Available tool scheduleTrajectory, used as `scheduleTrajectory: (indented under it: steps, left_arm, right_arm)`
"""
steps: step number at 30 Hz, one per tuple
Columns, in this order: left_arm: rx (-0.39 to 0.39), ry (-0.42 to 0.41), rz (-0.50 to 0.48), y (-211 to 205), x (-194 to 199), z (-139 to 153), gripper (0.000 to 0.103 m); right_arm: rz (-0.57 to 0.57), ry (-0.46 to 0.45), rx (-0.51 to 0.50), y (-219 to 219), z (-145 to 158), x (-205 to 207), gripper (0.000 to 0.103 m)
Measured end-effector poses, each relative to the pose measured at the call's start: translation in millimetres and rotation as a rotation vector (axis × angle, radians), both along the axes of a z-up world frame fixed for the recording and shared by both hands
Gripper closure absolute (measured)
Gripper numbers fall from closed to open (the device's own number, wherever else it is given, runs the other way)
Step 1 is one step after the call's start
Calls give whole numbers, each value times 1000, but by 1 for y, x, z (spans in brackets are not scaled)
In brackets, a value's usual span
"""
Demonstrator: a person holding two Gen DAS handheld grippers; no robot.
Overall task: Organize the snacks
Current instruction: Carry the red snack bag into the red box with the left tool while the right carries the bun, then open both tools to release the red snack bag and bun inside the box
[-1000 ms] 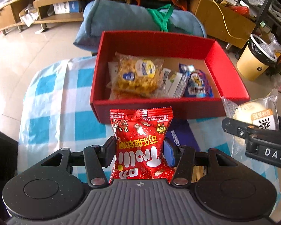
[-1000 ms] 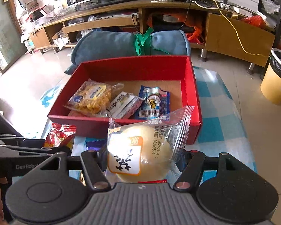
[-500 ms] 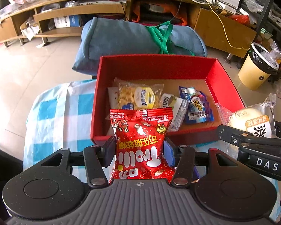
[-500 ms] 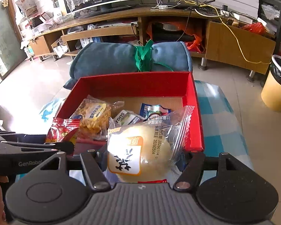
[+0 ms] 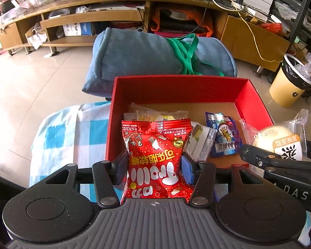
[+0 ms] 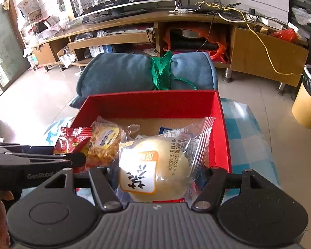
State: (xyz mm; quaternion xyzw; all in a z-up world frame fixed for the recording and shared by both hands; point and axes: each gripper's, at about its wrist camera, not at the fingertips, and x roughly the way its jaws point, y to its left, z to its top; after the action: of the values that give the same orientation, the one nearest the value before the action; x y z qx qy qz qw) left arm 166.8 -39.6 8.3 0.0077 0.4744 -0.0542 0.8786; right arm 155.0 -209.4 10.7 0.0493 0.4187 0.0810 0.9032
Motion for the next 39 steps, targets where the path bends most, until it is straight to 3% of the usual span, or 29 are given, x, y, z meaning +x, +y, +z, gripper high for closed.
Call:
scheduleTrajectory:
  steps: [39]
  left_arm:
    - [58,14,29,-9,50,-19,42]
  right_arm:
    - [-29,54,-6,-7,-26,57,39]
